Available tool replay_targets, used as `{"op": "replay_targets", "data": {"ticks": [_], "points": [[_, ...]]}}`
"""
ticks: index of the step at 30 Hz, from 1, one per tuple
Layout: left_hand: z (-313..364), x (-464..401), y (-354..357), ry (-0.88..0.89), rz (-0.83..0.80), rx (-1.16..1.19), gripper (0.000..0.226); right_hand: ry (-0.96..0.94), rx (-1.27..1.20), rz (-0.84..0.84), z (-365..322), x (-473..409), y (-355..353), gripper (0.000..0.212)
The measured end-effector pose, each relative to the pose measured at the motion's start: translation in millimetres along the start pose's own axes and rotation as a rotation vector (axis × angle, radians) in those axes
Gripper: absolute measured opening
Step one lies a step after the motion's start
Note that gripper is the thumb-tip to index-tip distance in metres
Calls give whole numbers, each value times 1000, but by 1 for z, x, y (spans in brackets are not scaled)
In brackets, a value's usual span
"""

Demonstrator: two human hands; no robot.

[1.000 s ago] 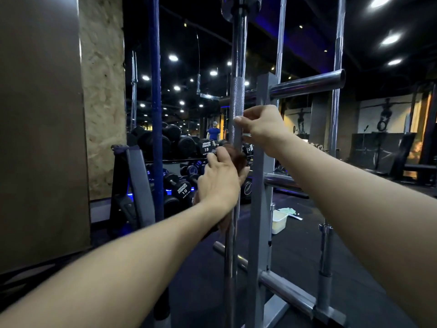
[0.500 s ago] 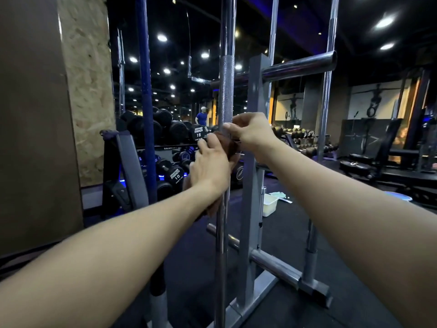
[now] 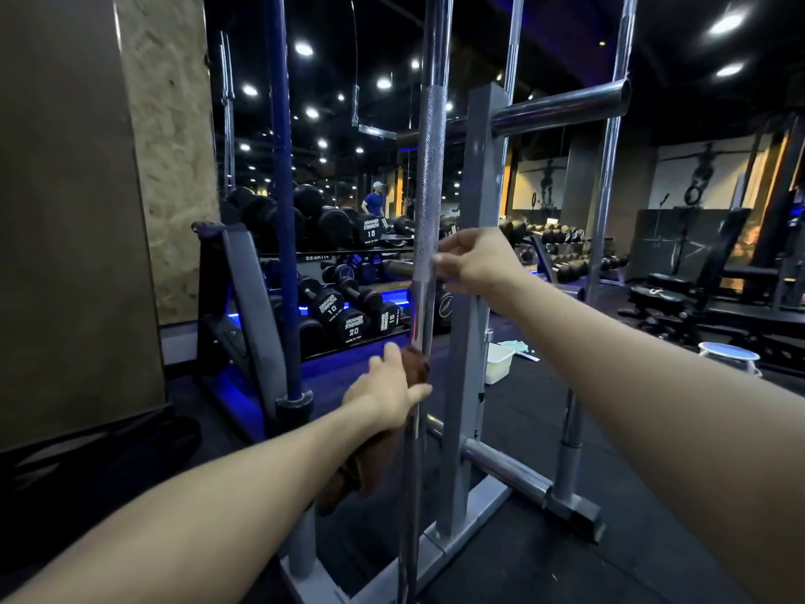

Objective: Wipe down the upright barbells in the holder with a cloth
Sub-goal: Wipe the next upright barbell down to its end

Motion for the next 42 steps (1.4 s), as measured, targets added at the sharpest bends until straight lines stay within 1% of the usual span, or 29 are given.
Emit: {"op": "replay_targets", "data": {"ticks": [2,4,5,7,9,11,13,14,16,19,21,24,26,27,28,30,32,33,35,37,38,39,40,42], "points": [[-4,7,-2,-25,-56,174,59,14,58,-17,6,14,-4,12],[3,11,-19,-35,-51,488,63,22,69,-27,10,24,-11,5],[8,12,-32,-23,-30,640,64,28,69,-31,11,28,-16,5],[23,13,-58,40,-6,843,60,28,54,-34,8,34,-26,9],[42,15,-80,116,-9,1022,52,8,6,-50,1,39,-33,14],[58,17,-99,183,10,1150,35,-15,-48,-87,-9,44,-37,14],[72,20,-112,253,48,1164,24,-24,-88,-141,-19,51,-39,9],[76,20,-117,276,66,1138,25,-20,-114,-165,-22,54,-39,8],[84,22,-125,298,84,1096,25,-4,-164,-191,-26,58,-44,11],[91,24,-135,308,65,1159,22,92,-221,-200,-25,62,-50,24],[94,23,-137,278,57,1164,24,218,-248,-224,-23,65,-52,34],[97,21,-128,258,42,1197,11,421,-230,-312,-28,73,-56,58],[101,20,-119,268,7,1263,11,477,-307,-396,-36,76,-53,69],[104,21,-116,272,-25,1316,14,474,-367,-391,-41,74,-49,68],[107,23,-115,270,-62,1371,18,453,-431,-337,-46,70,-46,63],[112,23,-116,266,-132,1461,24,363,-508,-128,-52,60,-43,43],[115,18,-121,267,-147,1461,28,256,-535,40,-53,47,-41,25],[117,16,-125,270,-115,1405,28,217,-516,97,-54,41,-40,20],[118,14,-137,333,8,1168,28,136,-389,222,-60,29,-40,16],[112,9,-154,352,229,891,30,12,-172,363,-71,16,-45,22],[105,6,-162,331,331,824,29,-59,-87,422,-77,12,-48,24],[97,4,-168,308,391,798,27,-118,-25,460,-85,7,-52,25],[88,-1,-172,283,412,787,26,-170,25,488,-93,2,-53,25],[71,-13,-169,231,387,742,26,-257,105,522,-110,-9,-53,27]]}}
Point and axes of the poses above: each hand's wrist, its own x-axis away from the middle knuckle, its own y-axis out of the palm, z = x × y, the point moved 3 cm from there along -x, towards the middle knuckle, and after that the axes turned 1 degree about -z, right-handed, at the moved point
